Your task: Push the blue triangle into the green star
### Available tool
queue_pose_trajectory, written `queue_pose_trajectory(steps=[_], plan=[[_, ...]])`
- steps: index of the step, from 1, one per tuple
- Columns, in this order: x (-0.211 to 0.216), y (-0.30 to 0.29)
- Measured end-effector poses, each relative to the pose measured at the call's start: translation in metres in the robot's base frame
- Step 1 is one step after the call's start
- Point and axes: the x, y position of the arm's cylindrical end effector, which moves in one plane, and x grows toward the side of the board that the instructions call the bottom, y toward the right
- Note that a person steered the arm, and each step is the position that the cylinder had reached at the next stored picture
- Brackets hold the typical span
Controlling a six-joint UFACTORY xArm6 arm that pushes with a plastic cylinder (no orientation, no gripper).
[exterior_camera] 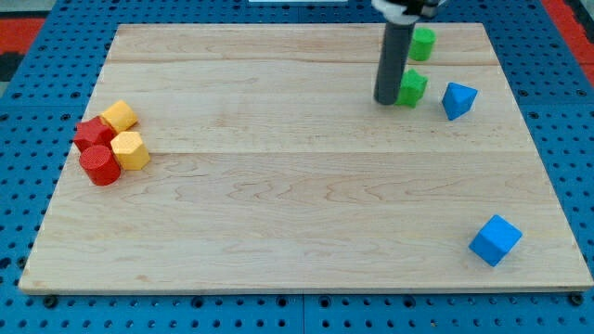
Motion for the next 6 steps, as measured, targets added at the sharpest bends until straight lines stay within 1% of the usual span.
queue_pose_trajectory(steps=[1,2,3,4,5,6], plan=[[-0.039,0.006],[-0.029,-0.002],[0.06,-0.008],[0.102,0.057],[0.071,0.08],[0.035,0.058]])
